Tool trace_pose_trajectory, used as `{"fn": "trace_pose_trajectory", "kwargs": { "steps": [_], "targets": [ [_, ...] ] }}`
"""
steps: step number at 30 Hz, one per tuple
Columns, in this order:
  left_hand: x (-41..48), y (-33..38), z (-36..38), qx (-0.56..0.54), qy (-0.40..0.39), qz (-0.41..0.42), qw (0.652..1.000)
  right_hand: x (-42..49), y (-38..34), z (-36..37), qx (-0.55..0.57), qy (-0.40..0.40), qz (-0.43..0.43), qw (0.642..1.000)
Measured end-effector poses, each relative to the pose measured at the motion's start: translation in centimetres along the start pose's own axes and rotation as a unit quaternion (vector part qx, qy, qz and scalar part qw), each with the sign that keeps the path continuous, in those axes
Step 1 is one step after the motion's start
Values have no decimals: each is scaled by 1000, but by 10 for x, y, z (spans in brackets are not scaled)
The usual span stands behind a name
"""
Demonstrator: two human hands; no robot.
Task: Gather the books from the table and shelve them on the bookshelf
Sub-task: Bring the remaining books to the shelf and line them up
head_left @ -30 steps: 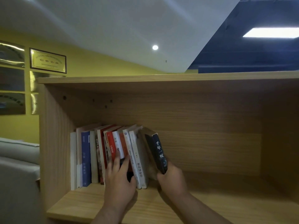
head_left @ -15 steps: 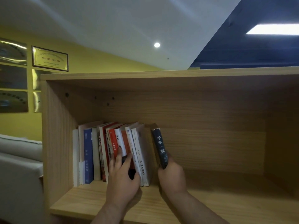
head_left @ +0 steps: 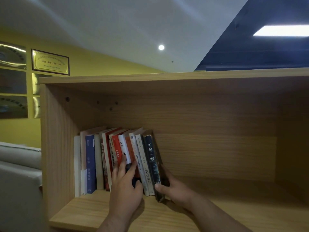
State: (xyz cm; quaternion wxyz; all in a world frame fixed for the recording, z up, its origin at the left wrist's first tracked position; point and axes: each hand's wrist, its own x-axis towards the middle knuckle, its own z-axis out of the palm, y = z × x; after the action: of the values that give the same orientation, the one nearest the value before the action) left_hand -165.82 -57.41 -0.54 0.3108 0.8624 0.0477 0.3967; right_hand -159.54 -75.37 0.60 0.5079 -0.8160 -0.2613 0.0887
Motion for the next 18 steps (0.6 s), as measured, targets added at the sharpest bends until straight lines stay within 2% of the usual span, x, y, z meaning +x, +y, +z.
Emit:
{"fn": "trace_pose_trajectory", "kwargs": {
  "steps": [6, 10, 11, 18],
  "targets": [
    [0, 0, 2, -37, 14, -10, 999, 15, -6, 3, -6, 3, -9, 1000],
    [4, 1, -2, -152, 83, -132, 976, 22, -1, 9, -3, 32, -29, 999],
    [5, 0, -4, -161, 87, -139, 973, 23, 2, 13, -9, 43, -34, 998],
    [2, 1, -5, -117, 48, -143, 982, 31, 15, 23, -113, 93, -54, 988]
  ]
}}
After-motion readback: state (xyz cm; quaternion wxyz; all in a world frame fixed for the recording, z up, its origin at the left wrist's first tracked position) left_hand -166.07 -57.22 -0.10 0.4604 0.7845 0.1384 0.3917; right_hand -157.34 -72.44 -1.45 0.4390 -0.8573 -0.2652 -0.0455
